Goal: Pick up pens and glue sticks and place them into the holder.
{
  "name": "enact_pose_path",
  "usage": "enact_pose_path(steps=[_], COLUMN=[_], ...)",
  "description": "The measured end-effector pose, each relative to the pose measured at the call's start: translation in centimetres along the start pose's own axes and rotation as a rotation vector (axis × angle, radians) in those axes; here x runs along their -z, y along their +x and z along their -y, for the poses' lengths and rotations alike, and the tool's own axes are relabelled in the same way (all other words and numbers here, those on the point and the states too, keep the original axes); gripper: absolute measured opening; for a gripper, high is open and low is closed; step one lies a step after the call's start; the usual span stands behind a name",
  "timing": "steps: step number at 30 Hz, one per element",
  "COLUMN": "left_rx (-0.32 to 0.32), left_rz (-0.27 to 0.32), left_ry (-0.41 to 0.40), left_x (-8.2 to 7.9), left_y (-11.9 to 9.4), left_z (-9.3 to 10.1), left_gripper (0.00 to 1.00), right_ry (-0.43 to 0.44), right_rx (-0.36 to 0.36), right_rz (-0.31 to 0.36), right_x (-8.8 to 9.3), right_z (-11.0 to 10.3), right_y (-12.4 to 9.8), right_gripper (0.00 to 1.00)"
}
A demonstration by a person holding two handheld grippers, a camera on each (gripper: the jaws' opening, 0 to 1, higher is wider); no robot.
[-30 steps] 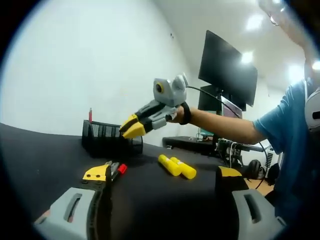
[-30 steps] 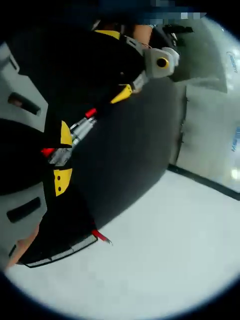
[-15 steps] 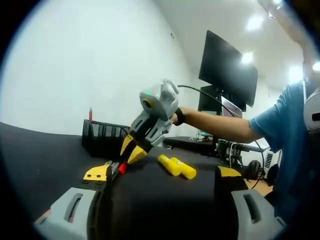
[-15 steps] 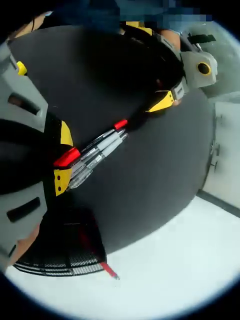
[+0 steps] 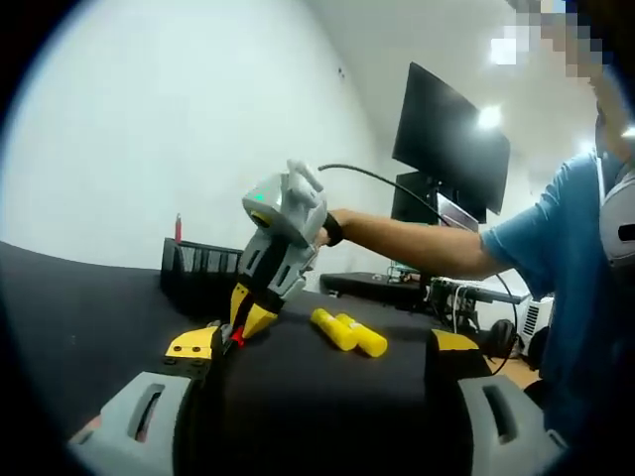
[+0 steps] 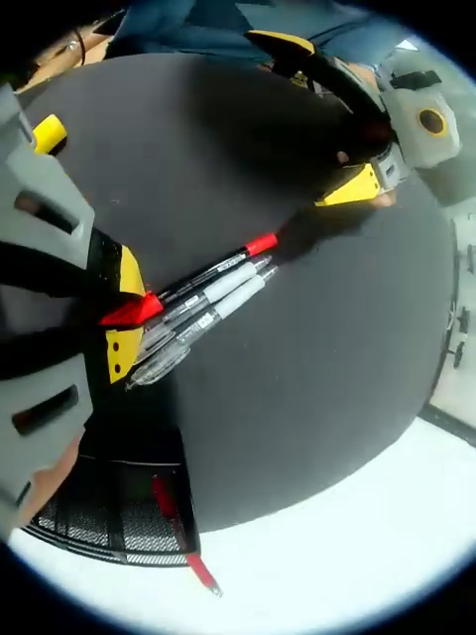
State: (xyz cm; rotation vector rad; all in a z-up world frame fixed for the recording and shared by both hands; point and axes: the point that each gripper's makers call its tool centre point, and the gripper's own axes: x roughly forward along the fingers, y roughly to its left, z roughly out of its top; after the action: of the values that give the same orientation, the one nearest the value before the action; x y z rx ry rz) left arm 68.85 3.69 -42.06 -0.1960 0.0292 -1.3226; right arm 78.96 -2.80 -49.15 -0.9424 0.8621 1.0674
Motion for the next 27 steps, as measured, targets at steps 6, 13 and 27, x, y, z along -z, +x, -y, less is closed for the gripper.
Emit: enact_pose_path(steps=[6, 13, 27], left_rx=[0.004, 0.003, -0.006], left_rz=[-0.002, 0.002, 0.018], left_ry=[0.001, -0.002, -0.015], left_x=[0.1, 0.0, -0.3], left_y=[0.0, -0.1, -0.1], left_z=[0.1, -0.1, -0.3], left_gripper=[0.77, 0.77, 0.76], right_ry=[-0.002, 0.0, 0.034], right_rx=[-0.045, -0.103, -0.085], right_rz=[-0.032, -0.044, -0.044], right_x=[0.1, 0.3, 1.4], right_z=[0.1, 0.0, -0.8], right_y=[0.4, 0.6, -0.9], right_gripper=[0.07, 0.08, 0.03])
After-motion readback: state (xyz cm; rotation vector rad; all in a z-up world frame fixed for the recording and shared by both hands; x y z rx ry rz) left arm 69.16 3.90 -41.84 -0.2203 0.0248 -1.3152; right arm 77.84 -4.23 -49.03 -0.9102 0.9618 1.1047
